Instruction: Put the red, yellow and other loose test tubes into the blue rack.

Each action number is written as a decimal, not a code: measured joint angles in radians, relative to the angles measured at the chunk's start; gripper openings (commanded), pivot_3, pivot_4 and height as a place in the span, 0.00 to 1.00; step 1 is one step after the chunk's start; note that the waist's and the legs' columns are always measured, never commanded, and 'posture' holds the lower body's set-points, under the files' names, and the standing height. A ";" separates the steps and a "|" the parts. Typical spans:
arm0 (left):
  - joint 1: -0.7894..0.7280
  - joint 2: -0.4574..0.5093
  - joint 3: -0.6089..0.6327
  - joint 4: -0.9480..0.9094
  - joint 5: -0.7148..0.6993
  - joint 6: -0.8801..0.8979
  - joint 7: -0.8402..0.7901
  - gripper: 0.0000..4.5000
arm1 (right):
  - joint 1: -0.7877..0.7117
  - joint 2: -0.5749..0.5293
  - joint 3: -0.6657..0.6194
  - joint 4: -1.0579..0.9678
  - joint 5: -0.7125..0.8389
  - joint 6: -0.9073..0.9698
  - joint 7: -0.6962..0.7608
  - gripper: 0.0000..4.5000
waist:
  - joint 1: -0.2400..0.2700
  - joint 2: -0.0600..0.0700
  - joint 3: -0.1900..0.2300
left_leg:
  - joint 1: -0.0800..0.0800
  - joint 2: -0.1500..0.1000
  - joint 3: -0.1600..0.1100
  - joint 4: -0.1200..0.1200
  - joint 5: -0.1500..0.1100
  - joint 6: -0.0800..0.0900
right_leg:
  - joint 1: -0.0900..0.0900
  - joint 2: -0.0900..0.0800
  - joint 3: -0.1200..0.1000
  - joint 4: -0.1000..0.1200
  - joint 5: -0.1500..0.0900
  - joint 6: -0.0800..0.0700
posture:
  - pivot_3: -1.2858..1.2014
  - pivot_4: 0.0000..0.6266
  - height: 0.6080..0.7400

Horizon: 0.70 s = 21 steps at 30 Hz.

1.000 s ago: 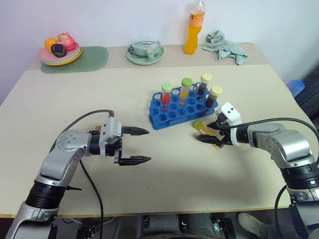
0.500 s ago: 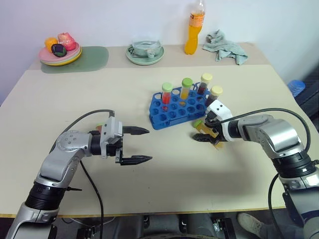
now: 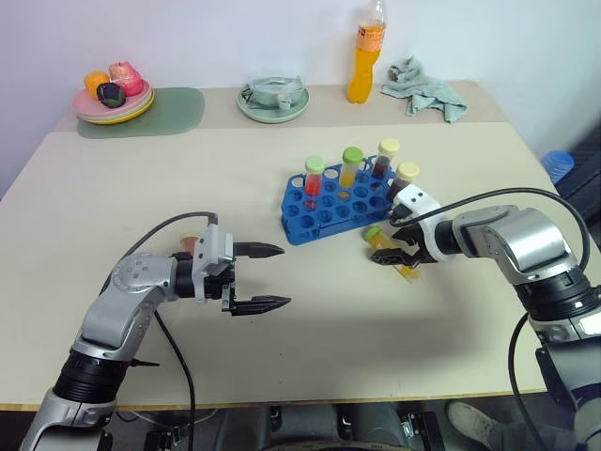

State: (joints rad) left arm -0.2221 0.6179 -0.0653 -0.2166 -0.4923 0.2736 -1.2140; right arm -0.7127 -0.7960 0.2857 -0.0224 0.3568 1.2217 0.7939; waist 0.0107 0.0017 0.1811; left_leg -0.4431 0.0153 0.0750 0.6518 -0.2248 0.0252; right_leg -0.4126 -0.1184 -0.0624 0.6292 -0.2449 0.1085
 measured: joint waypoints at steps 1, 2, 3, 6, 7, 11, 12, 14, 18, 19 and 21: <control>0.006 -0.002 0.000 0.000 0.000 -0.001 0.002 1.00 | -0.003 -0.004 0.006 0.008 -0.006 -0.006 0.001 0.79 | 0.001 0.000 0.000 | 0.000 0.000 0.000 0.000 0.000 0.000 | 0.000 0.000 0.000 0.000 0.000 -0.001 | 0.52 0.24 1.00; 0.017 -0.004 0.000 -0.003 0.000 -0.003 0.006 1.00 | -0.005 -0.008 0.013 0.015 -0.017 -0.014 0.003 0.68 | 0.002 0.000 0.000 | 0.000 0.000 0.000 0.000 0.000 0.000 | 0.000 0.000 0.000 0.000 -0.001 -0.001 | 0.52 0.24 1.00; 0.025 -0.006 0.000 -0.003 0.000 -0.004 0.011 1.00 | -0.007 -0.010 0.016 0.022 -0.025 -0.022 0.004 0.56 | 0.002 0.000 0.000 | 0.000 0.000 0.000 0.000 0.000 0.000 | 0.000 0.000 0.000 0.000 -0.001 -0.001 | 0.52 0.24 1.00; 0.041 -0.011 0.000 -0.008 0.001 -0.006 0.022 1.00 | -0.008 -0.012 0.026 0.027 -0.038 -0.033 0.010 0.24 | 0.000 -0.001 0.000 | 0.000 0.000 0.000 0.000 0.000 0.000 | 0.000 0.000 0.000 0.000 -0.001 -0.001 | 0.52 0.24 1.00; 0.045 -0.012 0.000 -0.015 0.001 -0.007 0.024 1.00 | -0.006 -0.011 0.026 0.026 -0.041 -0.038 0.010 0.18 | 0.000 -0.001 0.000 | 0.000 0.000 0.000 0.000 0.000 0.000 | 0.000 0.000 0.000 0.000 -0.001 -0.001 | 0.52 0.24 1.00; 0.055 -0.012 0.000 -0.025 0.001 -0.018 0.033 1.00 | 0.026 -0.011 0.021 -0.007 -0.061 -0.083 0.006 0.18 | -0.001 -0.002 -0.001 | 0.001 0.000 0.000 0.000 0.000 0.000 | 0.001 0.000 0.000 0.000 -0.001 -0.001 | 0.52 0.24 1.00; 0.055 -0.012 0.001 -0.025 0.001 -0.018 0.036 1.00 | 0.035 -0.011 0.022 -0.020 -0.068 -0.094 0.003 0.18 | -0.001 -0.003 -0.002 | 0.001 0.000 0.000 0.000 0.000 0.000 | 0.001 0.000 0.000 0.000 -0.001 -0.001 | 0.52 0.24 1.00; 0.055 -0.012 0.001 -0.025 0.001 -0.019 0.039 1.00 | 0.037 -0.021 0.047 -0.041 -0.091 -0.117 0.006 0.18 | -0.002 -0.003 -0.002 | 0.001 0.000 0.000 0.000 0.000 0.000 | 0.000 0.000 0.000 0.000 -0.001 -0.002 | 0.52 0.24 1.00; 0.051 -0.011 0.001 -0.045 -0.001 -0.008 0.058 1.00 | 0.069 -0.046 0.067 -0.110 -0.120 -0.143 0.009 0.18 | 0.002 -0.003 -0.002 | 0.000 0.000 0.000 0.000 0.000 0.000 | 0.000 0.000 0.000 0.000 -0.001 -0.002 | 0.52 0.24 1.00; 0.049 -0.010 0.002 -0.053 -0.002 0.002 0.062 1.00 | 0.079 -0.049 0.062 -0.125 -0.119 -0.139 0.010 0.18 | 0.002 -0.003 -0.002 | 0.000 0.000 0.000 0.000 0.000 0.000 | 0.000 0.000 0.000 0.000 -0.001 -0.002 | 0.52 0.24 1.00; 0.046 -0.008 0.003 -0.063 -0.012 0.011 0.065 1.00 | 0.101 -0.062 0.058 -0.167 -0.115 -0.130 0.018 0.18 | 0.002 -0.003 -0.002 | 0.000 0.000 0.000 0.000 0.000 0.000 | 0.000 0.000 0.000 -0.001 -0.001 -0.002 | 0.52 0.24 1.00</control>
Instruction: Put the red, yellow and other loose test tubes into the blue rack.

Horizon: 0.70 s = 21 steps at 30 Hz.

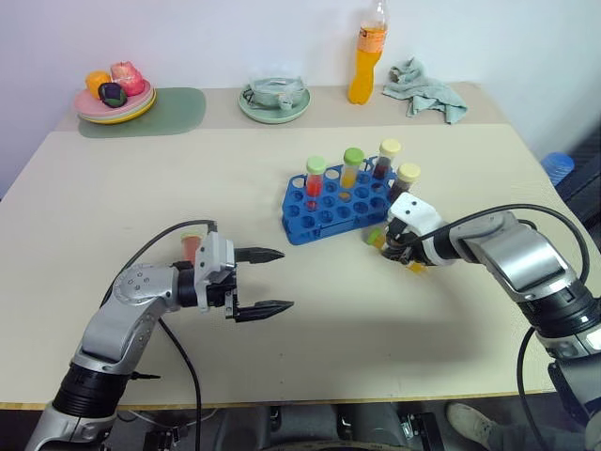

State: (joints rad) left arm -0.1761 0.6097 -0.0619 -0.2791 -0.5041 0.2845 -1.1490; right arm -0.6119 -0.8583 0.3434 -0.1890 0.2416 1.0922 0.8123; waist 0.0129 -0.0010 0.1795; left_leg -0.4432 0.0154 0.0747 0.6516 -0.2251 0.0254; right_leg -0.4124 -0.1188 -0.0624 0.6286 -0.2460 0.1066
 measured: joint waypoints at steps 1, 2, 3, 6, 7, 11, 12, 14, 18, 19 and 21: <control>-0.005 0.000 0.000 0.000 -0.002 0.006 0.000 1.00 | 0.015 -0.010 -0.008 -0.020 0.006 0.000 0.008 0.18 | 0.000 0.000 0.000 | 0.000 0.000 0.000 0.000 0.000 0.000 | 0.000 0.000 0.000 0.000 0.000 0.000 | 0.52 0.24 1.00; -0.011 0.002 0.001 0.000 -0.007 0.011 0.000 1.00 | 0.037 -0.016 -0.025 -0.036 0.018 -0.011 0.019 0.18 | 0.001 0.000 0.000 | 0.000 0.000 0.000 0.000 0.000 0.000 | 0.000 0.000 0.000 0.000 0.000 0.000 | 0.52 0.24 1.00; -0.018 0.003 0.002 0.001 -0.009 0.013 0.000 1.00 | 0.069 -0.015 -0.056 -0.053 0.035 -0.035 0.034 0.18 | 0.000 0.000 0.000 | 0.000 0.000 0.000 0.000 0.000 0.000 | 0.000 0.000 0.000 0.000 0.000 0.000 | 0.52 0.24 1.00; -0.030 0.010 0.006 0.003 -0.013 0.014 -0.002 1.00 | 0.151 0.014 -0.164 -0.087 0.093 -0.170 0.076 0.18 | -0.002 0.000 0.000 | 0.000 0.000 0.000 0.000 0.000 0.000 | 0.000 0.000 0.000 0.000 0.002 0.003 | 0.52 0.24 1.00; -0.031 0.010 0.006 0.003 -0.015 0.014 -0.004 1.00 | 0.173 0.029 -0.197 -0.100 0.103 -0.221 0.079 0.18 | -0.002 0.000 0.000 | 0.000 0.000 0.001 0.000 0.000 0.000 | 0.000 0.001 0.000 0.000 0.002 0.003 | 0.52 0.24 1.00; -0.034 0.011 0.007 0.018 -0.017 0.011 -0.014 1.00 | 0.256 0.147 -0.335 -0.159 0.117 -0.455 0.025 0.18 | -0.001 0.000 0.000 | 0.000 0.000 0.001 0.000 0.000 0.000 | 0.000 0.001 0.000 0.000 0.002 0.004 | 0.52 0.24 1.00; -0.035 0.011 0.006 0.026 -0.017 0.011 -0.018 1.00 | 0.260 0.188 -0.355 -0.163 0.117 -0.494 -0.001 0.18 | -0.001 0.000 0.000 | 0.000 0.000 0.001 0.000 0.000 0.000 | 0.000 0.001 0.000 0.000 0.002 0.004 | 0.52 0.24 1.00; -0.043 0.010 0.006 0.037 -0.017 0.008 -0.028 1.00 | 0.265 0.261 -0.378 -0.158 0.109 -0.579 -0.059 0.18 | -0.002 0.000 0.000 | 0.000 0.000 0.001 0.000 0.000 0.000 | 0.000 0.001 0.000 0.000 0.002 0.004 | 0.52 0.24 1.00; -0.080 0.009 0.007 0.072 -0.017 -0.005 -0.043 1.00 | 0.234 0.428 -0.400 -0.047 0.063 -0.799 -0.171 0.18 | -0.003 0.000 0.001 | 0.001 0.000 0.002 0.000 0.000 -0.001 | 0.001 0.002 0.000 0.000 0.002 0.004 | 0.52 0.24 1.00; -0.087 0.009 0.008 0.083 -0.017 -0.011 -0.049 1.00 | 0.224 0.471 -0.401 0.008 0.045 -0.868 -0.202 0.18 | -0.004 0.000 0.000 | 0.001 0.000 0.002 0.000 0.001 -0.001 | 0.001 0.002 0.000 0.000 0.002 0.004 | 0.52 0.24 1.00; -0.096 0.009 0.008 0.102 -0.017 -0.016 -0.057 1.00 | 0.204 0.543 -0.405 0.124 0.004 -0.997 -0.268 0.18 | -0.004 0.000 0.001 | 0.001 0.000 0.002 0.000 0.001 -0.001 | 0.001 0.002 0.000 0.001 0.002 0.004 | 0.52 0.24 1.00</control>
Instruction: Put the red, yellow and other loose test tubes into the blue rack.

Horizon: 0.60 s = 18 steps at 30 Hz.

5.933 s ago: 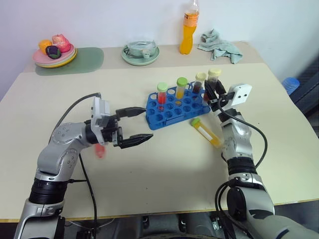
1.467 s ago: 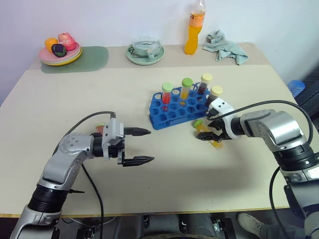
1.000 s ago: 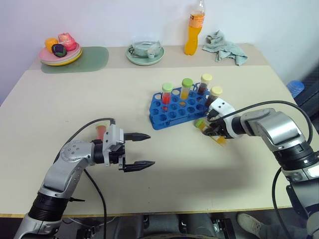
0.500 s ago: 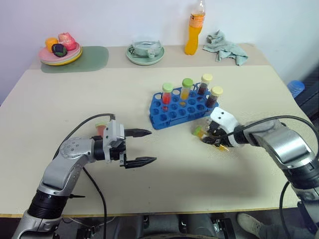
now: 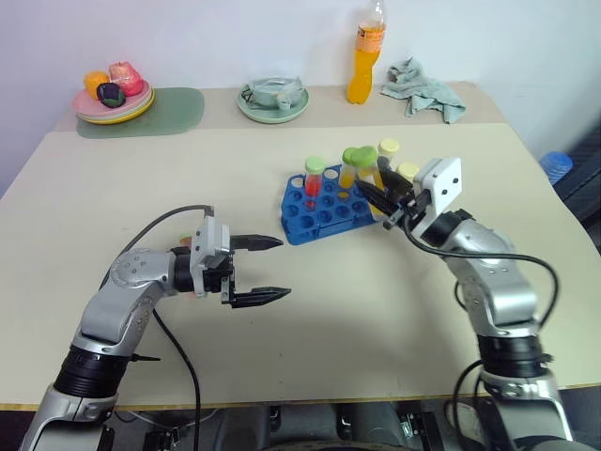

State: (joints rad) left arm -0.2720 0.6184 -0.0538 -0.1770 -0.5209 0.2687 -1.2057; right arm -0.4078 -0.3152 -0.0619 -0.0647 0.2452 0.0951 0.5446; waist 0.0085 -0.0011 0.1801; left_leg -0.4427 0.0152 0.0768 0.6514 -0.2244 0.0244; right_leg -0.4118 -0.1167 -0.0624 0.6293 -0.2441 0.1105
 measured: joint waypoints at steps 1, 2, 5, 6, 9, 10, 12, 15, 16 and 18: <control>-0.003 0.000 0.000 0.008 0.000 -0.001 -0.006 1.00 | -0.008 0.028 -0.003 0.059 -0.020 -0.064 -0.028 0.18 | 0.000 0.000 0.000 | 0.000 0.000 0.000 0.000 0.000 0.000 | 0.000 0.000 0.000 0.000 0.000 0.000 | 0.52 0.24 1.00; -0.006 0.001 0.000 0.015 0.000 -0.001 -0.013 1.00 | -0.016 0.054 -0.005 0.114 -0.037 -0.124 -0.051 0.18 | -0.001 0.000 0.000 | 0.000 0.000 0.000 0.000 0.000 0.000 | 0.000 0.000 0.000 0.000 0.000 0.000 | 0.52 0.24 1.00; -0.017 0.003 0.001 0.020 0.000 -0.001 -0.022 1.00 | -0.046 0.111 -0.007 0.240 -0.056 -0.254 -0.093 0.18 | -0.006 0.000 0.000 | 0.000 0.000 0.000 -0.001 0.000 -0.001 | 0.000 0.000 0.000 0.001 0.000 0.000 | 0.52 0.24 1.00; -0.018 0.005 0.001 0.020 0.000 -0.001 -0.026 1.00 | -0.058 0.122 -0.007 0.273 -0.057 -0.288 -0.098 0.18 | -0.008 0.000 0.000 | 0.000 0.000 0.000 -0.001 0.000 -0.001 | 0.000 0.000 0.000 0.001 0.000 0.000 | 0.52 0.24 1.00; -0.017 0.010 0.007 0.025 0.000 -0.001 -0.031 1.00 | -0.104 0.154 -0.017 0.373 -0.055 -0.379 -0.109 0.18 | -0.019 0.000 0.000 | 0.000 0.000 0.000 -0.001 0.001 -0.001 | 0.000 0.000 0.000 0.001 0.000 0.000 | 0.52 0.24 1.00; -0.017 0.010 0.010 0.025 -0.001 -0.001 -0.031 1.00 | -0.119 0.163 -0.022 0.407 -0.054 -0.407 -0.109 0.18 | -0.023 0.000 0.000 | 0.000 0.000 0.000 -0.001 0.001 -0.001 | 0.000 0.000 0.000 0.001 0.000 0.000 | 0.52 0.24 1.00; -0.016 0.011 0.013 0.024 -0.001 -0.001 -0.030 1.00 | -0.137 0.174 -0.023 0.455 -0.053 -0.448 -0.105 0.18 | -0.025 0.000 0.000 | 0.001 0.000 0.000 -0.002 0.001 -0.001 | 0.000 0.000 0.000 0.001 0.000 0.000 | 0.52 0.24 1.00; -0.010 0.014 0.030 0.015 -0.002 0.000 -0.022 1.00 | -0.148 0.190 -0.021 0.508 -0.046 -0.487 -0.089 0.18 | -0.026 0.000 0.000 | 0.001 0.000 0.000 -0.003 0.001 -0.002 | 0.000 0.000 0.000 0.001 0.000 0.000 | 0.52 0.24 1.00; -0.006 0.022 0.036 0.011 -0.002 0.001 -0.018 1.00 | -0.149 0.193 -0.020 0.523 -0.044 -0.499 -0.081 0.18 | -0.026 0.000 0.000 | 0.001 0.000 0.000 -0.002 0.001 -0.002 | 0.000 0.000 0.000 0.001 0.000 0.000 | 0.52 0.24 1.00; 0.004 0.031 0.042 0.004 -0.003 0.002 -0.013 1.00 | -0.149 0.199 -0.020 0.540 -0.043 -0.514 -0.071 0.18 | -0.026 0.000 0.000 | 0.001 0.000 0.000 -0.002 0.001 -0.002 | 0.000 0.000 0.000 0.001 0.000 0.000 | 0.52 0.24 1.00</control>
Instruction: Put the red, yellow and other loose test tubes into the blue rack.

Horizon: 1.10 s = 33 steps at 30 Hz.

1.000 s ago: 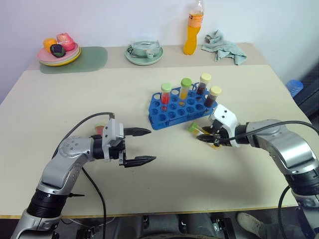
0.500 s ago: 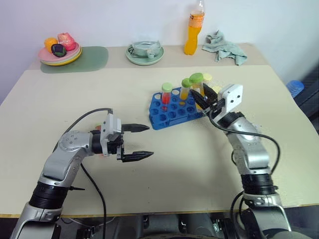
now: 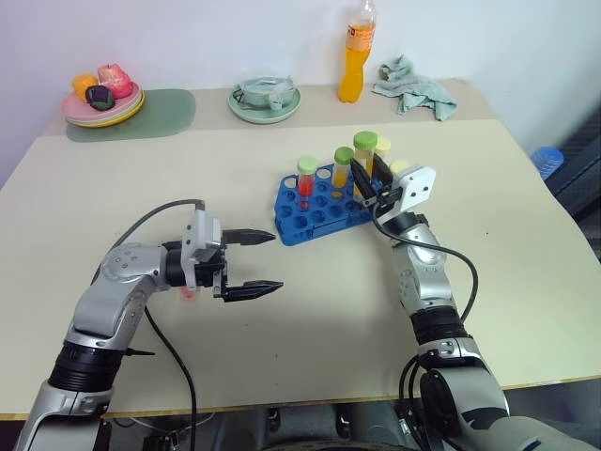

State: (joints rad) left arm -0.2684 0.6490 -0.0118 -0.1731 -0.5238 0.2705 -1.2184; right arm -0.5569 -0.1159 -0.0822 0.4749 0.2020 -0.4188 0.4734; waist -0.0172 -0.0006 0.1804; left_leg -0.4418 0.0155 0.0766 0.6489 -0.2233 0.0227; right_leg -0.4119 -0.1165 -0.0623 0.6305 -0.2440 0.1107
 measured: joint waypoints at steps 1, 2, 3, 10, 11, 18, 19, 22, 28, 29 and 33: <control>0.006 0.001 0.004 -0.005 -0.001 0.002 0.003 1.00 | 0.000 0.005 0.000 0.007 0.001 -0.006 0.006 0.18 | 0.000 0.000 0.000 | 0.000 0.000 0.000 0.000 0.000 0.000 | 0.000 0.000 0.000 0.000 0.000 0.000 | 0.52 0.24 1.00; 0.012 0.001 0.007 -0.010 -0.003 0.004 0.005 1.00 | 0.000 0.011 0.000 0.013 0.002 -0.009 0.011 0.18 | 0.000 0.000 0.000 | 0.000 0.000 0.000 0.000 0.000 0.000 | 0.000 0.000 0.000 0.000 0.000 0.000 | 0.52 0.24 1.00; 0.017 0.003 0.008 -0.016 -0.005 0.005 0.008 1.00 | 0.000 0.015 0.000 0.018 0.004 -0.012 0.016 0.18 | 0.000 0.000 0.000 | 0.000 0.000 0.000 0.000 0.000 0.000 | 0.000 0.000 0.000 0.000 0.000 0.000 | 0.52 0.24 1.00; 0.032 0.007 0.020 -0.046 -0.011 0.009 0.032 1.00 | 0.002 0.034 0.000 0.062 0.010 -0.046 0.038 0.18 | 0.000 0.000 0.000 | 0.000 0.000 0.000 0.000 0.000 0.000 | 0.000 0.000 0.000 0.000 0.000 0.000 | 0.52 0.24 1.00; 0.034 0.007 0.021 -0.048 -0.011 0.009 0.033 1.00 | 0.002 0.037 0.000 0.065 0.010 -0.049 0.038 0.18 | 0.000 0.000 0.000 | 0.000 0.000 0.000 0.000 0.000 0.000 | 0.000 0.000 0.000 0.000 0.000 0.000 | 0.52 0.24 1.00; 0.061 0.016 0.029 -0.070 -0.012 0.024 0.049 1.00 | -0.004 0.047 -0.006 0.100 0.020 -0.078 0.038 0.18 | 0.000 0.000 0.000 | 0.001 0.000 0.000 0.000 0.000 0.000 | 0.001 0.000 0.000 0.000 0.000 0.000 | 0.52 0.24 1.00; 0.063 0.017 0.031 -0.072 -0.012 0.026 0.050 1.00 | -0.004 0.048 -0.007 0.100 0.022 -0.078 0.037 0.18 | 0.000 0.000 0.000 | 0.001 0.000 -0.001 0.000 0.000 0.000 | 0.001 0.000 0.000 0.000 0.000 0.000 | 0.52 0.24 1.00; 0.065 0.019 0.035 -0.079 -0.013 0.027 0.054 1.00 | -0.003 0.051 -0.012 0.101 0.031 -0.078 0.037 0.18 | 0.000 0.000 0.000 | 0.001 0.000 -0.001 0.000 0.000 0.000 | 0.001 0.000 0.000 0.000 0.000 0.000 | 0.52 0.24 1.00; 0.067 0.020 0.035 -0.083 -0.018 0.028 0.060 1.00 | 0.029 0.056 -0.017 0.098 0.039 -0.072 0.029 0.18 | 0.001 0.000 0.000 | 0.002 0.000 -0.001 0.000 0.000 0.000 | 0.001 0.000 0.000 0.000 0.000 0.000 | 0.52 0.24 1.00; 0.067 0.021 0.035 -0.083 -0.020 0.029 0.060 1.00 | 0.034 0.056 -0.017 0.098 0.039 -0.070 0.027 0.18 | 0.001 0.000 0.000 | 0.002 0.000 -0.001 0.000 0.000 0.000 | 0.001 0.000 0.000 0.000 0.000 0.000 | 0.52 0.24 1.00; 0.064 0.021 0.035 -0.083 -0.029 0.029 0.059 1.00 | 0.036 0.055 -0.017 0.097 0.039 -0.068 0.023 0.18 | 0.004 0.000 0.000 | 0.002 0.000 -0.001 0.000 0.000 0.000 | 0.001 0.000 0.000 0.000 0.000 0.000 | 0.52 0.24 1.00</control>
State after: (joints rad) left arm -0.2048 0.6698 0.0230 -0.2561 -0.5528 0.2999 -1.1589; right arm -0.5212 -0.0610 -0.0997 0.5716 0.2413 -0.4869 0.4962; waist -0.0131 -0.0004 0.1802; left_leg -0.4403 0.0156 0.0759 0.6485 -0.2232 0.0222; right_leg -0.4107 -0.1165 -0.0621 0.6306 -0.2441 0.1105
